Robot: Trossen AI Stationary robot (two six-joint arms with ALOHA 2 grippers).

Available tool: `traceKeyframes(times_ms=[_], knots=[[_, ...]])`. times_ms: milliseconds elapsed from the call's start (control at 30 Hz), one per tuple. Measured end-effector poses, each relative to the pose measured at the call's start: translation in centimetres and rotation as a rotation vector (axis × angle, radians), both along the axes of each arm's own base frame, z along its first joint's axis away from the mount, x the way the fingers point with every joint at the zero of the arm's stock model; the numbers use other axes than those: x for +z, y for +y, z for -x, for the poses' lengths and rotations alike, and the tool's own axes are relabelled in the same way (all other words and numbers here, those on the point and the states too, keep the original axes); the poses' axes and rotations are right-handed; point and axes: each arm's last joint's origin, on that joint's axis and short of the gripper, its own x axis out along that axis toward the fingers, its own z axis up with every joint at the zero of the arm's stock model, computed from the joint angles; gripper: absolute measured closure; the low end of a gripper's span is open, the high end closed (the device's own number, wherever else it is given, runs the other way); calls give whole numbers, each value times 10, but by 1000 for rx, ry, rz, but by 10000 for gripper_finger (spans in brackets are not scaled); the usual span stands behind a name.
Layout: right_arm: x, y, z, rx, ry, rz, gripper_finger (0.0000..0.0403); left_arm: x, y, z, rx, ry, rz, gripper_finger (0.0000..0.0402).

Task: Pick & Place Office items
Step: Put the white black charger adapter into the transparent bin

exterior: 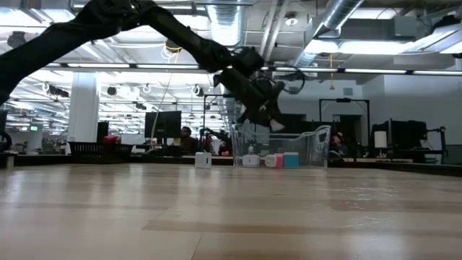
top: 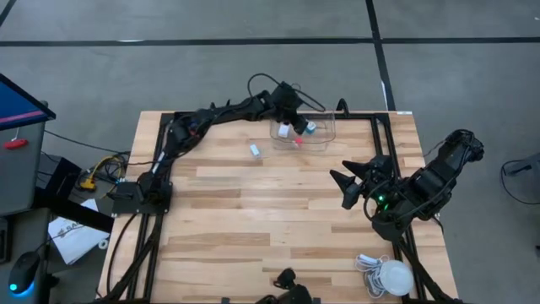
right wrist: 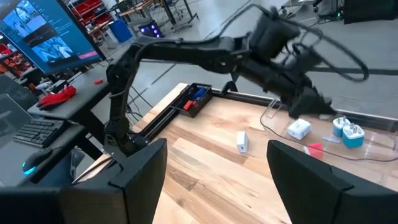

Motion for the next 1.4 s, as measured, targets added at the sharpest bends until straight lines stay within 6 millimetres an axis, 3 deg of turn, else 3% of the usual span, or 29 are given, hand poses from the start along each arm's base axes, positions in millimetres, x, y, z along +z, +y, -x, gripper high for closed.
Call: traceKeyframes(times_ms=[233,767,1300,1400], knots=[[0,0,0,1,1,-1,135,-22,-9,-6,-3,81,11,276],[0,0,0,1,0,-3,135,-25,-9,-2,108,179,-77,276],[0,1,0,4,-8,-10,135,-22,-8,-4,125,149,-76,276],[0,2,0,5,-9,-11,135,-21,-8,-5,127,132,-82,230]])
